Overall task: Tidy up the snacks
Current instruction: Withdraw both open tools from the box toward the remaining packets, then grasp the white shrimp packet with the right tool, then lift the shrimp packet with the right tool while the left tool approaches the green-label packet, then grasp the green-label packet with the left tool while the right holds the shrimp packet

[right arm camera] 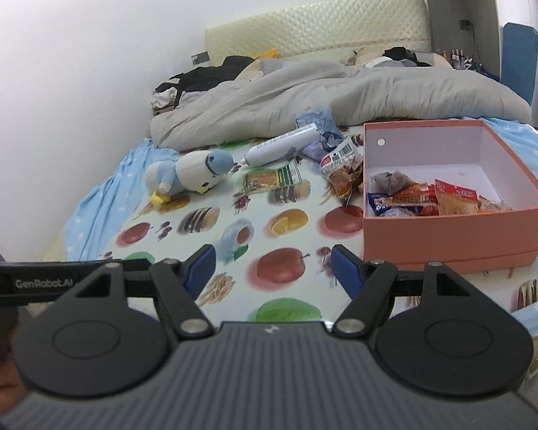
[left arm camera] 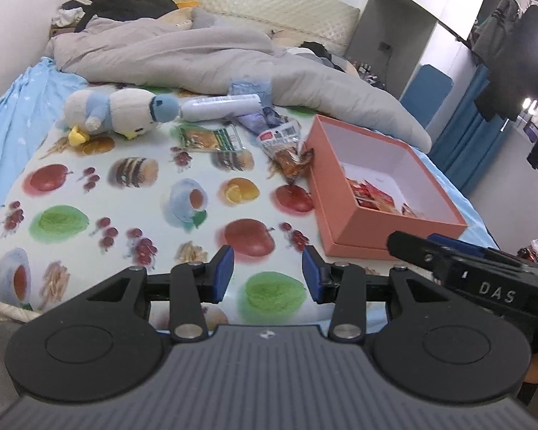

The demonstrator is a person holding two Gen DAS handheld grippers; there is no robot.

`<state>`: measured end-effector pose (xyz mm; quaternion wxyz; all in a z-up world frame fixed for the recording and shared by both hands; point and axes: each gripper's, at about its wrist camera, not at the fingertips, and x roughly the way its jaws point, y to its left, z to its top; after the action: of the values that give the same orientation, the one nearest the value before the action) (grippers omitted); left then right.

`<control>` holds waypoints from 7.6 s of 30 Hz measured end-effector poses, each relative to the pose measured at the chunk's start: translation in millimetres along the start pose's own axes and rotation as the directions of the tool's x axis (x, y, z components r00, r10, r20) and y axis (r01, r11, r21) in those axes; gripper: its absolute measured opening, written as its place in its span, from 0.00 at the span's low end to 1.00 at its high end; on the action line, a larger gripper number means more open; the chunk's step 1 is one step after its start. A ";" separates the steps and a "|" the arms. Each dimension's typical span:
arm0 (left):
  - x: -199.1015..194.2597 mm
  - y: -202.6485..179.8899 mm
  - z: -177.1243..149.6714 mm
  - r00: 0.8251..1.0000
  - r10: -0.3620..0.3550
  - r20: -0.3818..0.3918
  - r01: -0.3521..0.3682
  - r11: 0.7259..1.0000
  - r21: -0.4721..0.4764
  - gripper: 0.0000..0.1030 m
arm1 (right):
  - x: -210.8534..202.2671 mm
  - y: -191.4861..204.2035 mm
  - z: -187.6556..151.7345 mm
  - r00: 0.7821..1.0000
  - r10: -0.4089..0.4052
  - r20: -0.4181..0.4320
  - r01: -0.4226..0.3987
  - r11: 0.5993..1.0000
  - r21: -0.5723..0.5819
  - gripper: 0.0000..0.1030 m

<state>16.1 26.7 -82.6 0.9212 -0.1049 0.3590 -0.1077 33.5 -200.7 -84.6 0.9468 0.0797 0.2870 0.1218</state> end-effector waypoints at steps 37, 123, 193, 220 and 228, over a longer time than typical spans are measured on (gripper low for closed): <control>186.5 107.7 92.1 0.996 0.068 -0.056 -0.071 0.996 -0.048 0.61 | 206.9 6.8 40.1 0.982 -0.177 -0.059 0.162 0.967 -0.194 0.66; 461.1 122.4 199.0 0.969 0.229 -0.090 -0.228 0.973 0.028 0.81 | 333.9 5.0 14.2 0.924 -0.383 0.010 0.340 0.807 -0.482 0.38; 215.5 94.0 30.2 0.960 0.189 -0.207 -0.100 0.921 0.377 0.86 | 210.7 -33.6 -14.9 0.964 -0.065 -0.258 0.019 0.984 -0.176 0.66; 302.5 119.2 33.7 0.934 0.046 -0.353 0.130 0.879 0.459 0.88 | 249.3 -20.1 -38.1 0.918 -0.138 -0.373 -0.016 0.924 -0.382 0.67; 288.4 109.2 27.5 0.943 0.072 -0.326 0.084 0.894 0.440 0.72 | 252.8 -11.4 -43.2 0.926 -0.206 -0.317 0.038 0.884 -0.465 0.46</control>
<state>255.7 55.2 -276.6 0.8459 0.1284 0.4747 -0.2064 215.0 -138.2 -255.1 0.8769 -0.1840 0.4226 0.1366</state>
